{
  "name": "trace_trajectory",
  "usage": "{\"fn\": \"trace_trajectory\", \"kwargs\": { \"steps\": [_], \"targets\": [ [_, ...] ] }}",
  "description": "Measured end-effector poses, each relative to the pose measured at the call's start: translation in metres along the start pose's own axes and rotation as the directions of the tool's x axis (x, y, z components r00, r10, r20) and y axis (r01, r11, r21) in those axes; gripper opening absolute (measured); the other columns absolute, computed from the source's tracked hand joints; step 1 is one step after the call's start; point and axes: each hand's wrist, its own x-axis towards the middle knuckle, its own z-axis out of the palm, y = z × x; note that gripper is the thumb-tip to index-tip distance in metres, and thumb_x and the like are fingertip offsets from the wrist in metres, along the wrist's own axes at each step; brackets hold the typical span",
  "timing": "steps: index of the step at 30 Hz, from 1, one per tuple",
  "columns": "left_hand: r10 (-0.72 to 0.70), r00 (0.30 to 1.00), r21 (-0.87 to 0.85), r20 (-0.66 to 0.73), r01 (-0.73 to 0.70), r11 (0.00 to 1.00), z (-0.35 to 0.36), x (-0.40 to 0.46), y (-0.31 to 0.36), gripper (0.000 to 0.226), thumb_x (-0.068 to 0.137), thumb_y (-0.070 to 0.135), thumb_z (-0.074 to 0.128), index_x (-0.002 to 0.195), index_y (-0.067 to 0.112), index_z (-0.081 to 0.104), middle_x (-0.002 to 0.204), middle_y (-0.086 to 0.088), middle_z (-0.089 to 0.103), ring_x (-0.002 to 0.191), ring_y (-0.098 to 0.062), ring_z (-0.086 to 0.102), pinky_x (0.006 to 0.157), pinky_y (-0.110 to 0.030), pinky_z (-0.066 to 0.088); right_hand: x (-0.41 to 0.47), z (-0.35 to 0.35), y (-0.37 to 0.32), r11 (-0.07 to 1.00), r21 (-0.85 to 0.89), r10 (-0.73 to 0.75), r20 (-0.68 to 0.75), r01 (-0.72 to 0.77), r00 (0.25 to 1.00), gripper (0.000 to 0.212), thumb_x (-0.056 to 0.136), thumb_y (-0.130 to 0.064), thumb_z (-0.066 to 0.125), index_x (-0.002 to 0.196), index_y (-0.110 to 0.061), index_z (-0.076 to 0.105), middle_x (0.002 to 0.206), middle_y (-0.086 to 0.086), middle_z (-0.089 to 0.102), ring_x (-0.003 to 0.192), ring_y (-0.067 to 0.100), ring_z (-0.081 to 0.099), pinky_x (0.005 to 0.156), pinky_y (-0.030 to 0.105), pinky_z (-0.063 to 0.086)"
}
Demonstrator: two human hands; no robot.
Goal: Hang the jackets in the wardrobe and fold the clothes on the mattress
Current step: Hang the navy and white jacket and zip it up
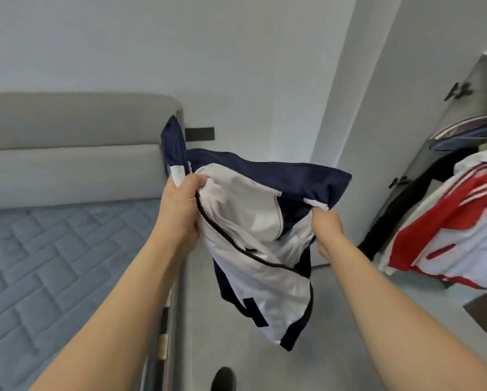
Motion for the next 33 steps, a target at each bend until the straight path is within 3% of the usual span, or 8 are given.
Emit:
{"fn": "trace_trajectory", "kwargs": {
  "steps": [5, 13, 15, 20, 24, 27, 30, 33],
  "targets": [
    [-0.21, 0.932, 0.173, 0.294, 0.165, 0.971, 0.104, 0.072, -0.062, 0.02, 0.085, 0.02, 0.058, 0.103, 0.026, 0.065, 0.098, -0.002, 0.076, 0.09, -0.021, 0.071, 0.078, -0.038, 0.057, 0.073, -0.062, -0.034, 0.999, 0.051, 0.017, -0.196, -0.007, 0.981, 0.025, 0.094, -0.032, 0.043, 0.087, -0.013, 0.056, 0.083, 0.004, 0.056, 0.076, 0.022, 0.055, 0.069, 0.032, 0.041],
    [-0.491, 0.514, 0.482, 0.704, 0.161, 0.861, 0.285, 0.11, -0.135, 0.021, 0.088, 0.027, 0.057, 0.107, 0.031, 0.063, 0.095, 0.006, 0.076, 0.087, -0.016, 0.073, 0.08, -0.035, 0.056, 0.146, -0.205, -0.073, 0.983, 0.179, 0.075, -0.592, 0.039, 0.803, 0.026, 0.095, -0.042, 0.047, 0.084, -0.019, 0.053, 0.076, -0.005, 0.056, 0.064, 0.012, 0.051, 0.054, 0.026, 0.036],
    [-0.544, 0.429, 0.537, 0.721, 0.151, 0.83, 0.328, 0.115, -0.155, 0.017, 0.091, 0.023, 0.055, 0.104, 0.03, 0.064, 0.092, 0.005, 0.076, 0.082, -0.016, 0.073, 0.073, -0.032, 0.055, 0.158, -0.236, -0.07, 0.953, 0.289, 0.121, -0.631, 0.088, 0.766, 0.022, 0.094, -0.04, 0.049, 0.084, -0.02, 0.051, 0.086, -0.004, 0.062, 0.068, 0.012, 0.054, 0.059, 0.025, 0.039],
    [-0.565, 0.387, 0.585, 0.729, 0.077, 0.807, 0.426, 0.124, -0.207, 0.017, 0.093, 0.017, 0.052, 0.103, 0.023, 0.065, 0.091, 0.002, 0.075, 0.079, -0.017, 0.069, 0.067, -0.028, 0.054, 0.198, -0.296, -0.058, 0.877, 0.457, 0.225, -0.664, 0.149, 0.713, 0.033, 0.095, -0.046, 0.043, 0.112, -0.02, 0.052, 0.1, -0.003, 0.062, 0.094, 0.025, 0.059, 0.092, 0.04, 0.047],
    [-0.73, 0.182, 0.752, 0.659, -0.19, 0.632, 0.5, 0.152, -0.239, 0.024, 0.09, 0.019, 0.061, 0.113, 0.015, 0.064, 0.101, -0.003, 0.075, 0.085, -0.018, 0.07, 0.067, -0.026, 0.055, 0.231, -0.338, -0.059, 0.826, 0.536, 0.293, -0.673, 0.174, 0.679, 0.024, 0.098, -0.037, 0.04, 0.086, -0.023, 0.055, 0.087, 0.003, 0.062, 0.079, 0.022, 0.057, 0.074, 0.034, 0.045],
    [-0.8, 0.015, 0.635, 0.6, -0.618, 0.464, 0.551, 0.181, -0.264, 0.011, 0.089, 0.015, 0.059, 0.099, 0.011, 0.061, 0.094, -0.002, 0.065, 0.081, -0.017, 0.06, 0.072, -0.029, 0.049, 0.258, -0.366, -0.064, 0.853, 0.493, 0.291, -0.723, 0.173, 0.626, 0.018, 0.096, -0.029, 0.042, 0.081, -0.025, 0.052, 0.076, 0.001, 0.058, 0.069, 0.019, 0.053, 0.064, 0.03, 0.039],
    [-0.824, 0.031, 0.375, 0.566, -0.9, 0.224, 0.616, 0.216, -0.285, 0.017, 0.092, 0.002, 0.051, 0.103, 0.006, 0.063, 0.104, -0.012, 0.065, 0.082, -0.02, 0.061, 0.081, -0.035, 0.051, 0.289, -0.388, -0.067, 0.853, 0.479, 0.286, -0.76, 0.206, 0.584, 0.014, 0.094, -0.017, 0.043, 0.085, -0.018, 0.054, 0.049, -0.006, 0.051, 0.045, 0.01, 0.05, 0.05, 0.025, 0.034],
    [-0.689, 0.113, 0.281, 0.716, -0.95, 0.137, 0.701, 0.26, -0.304, 0.03, 0.092, 0.0, 0.042, 0.112, -0.007, 0.063, 0.122, -0.024, 0.062, 0.108, -0.034, 0.061, 0.09, -0.038, 0.049, 0.319, -0.398, -0.065, 0.883, 0.444, 0.281, -0.758, 0.15, 0.589, 0.018, 0.093, -0.014, 0.041, 0.078, -0.017, 0.05, 0.033, -0.014, 0.04, 0.027, 0.002, 0.038, 0.043, 0.022, 0.03]
  ]
}}
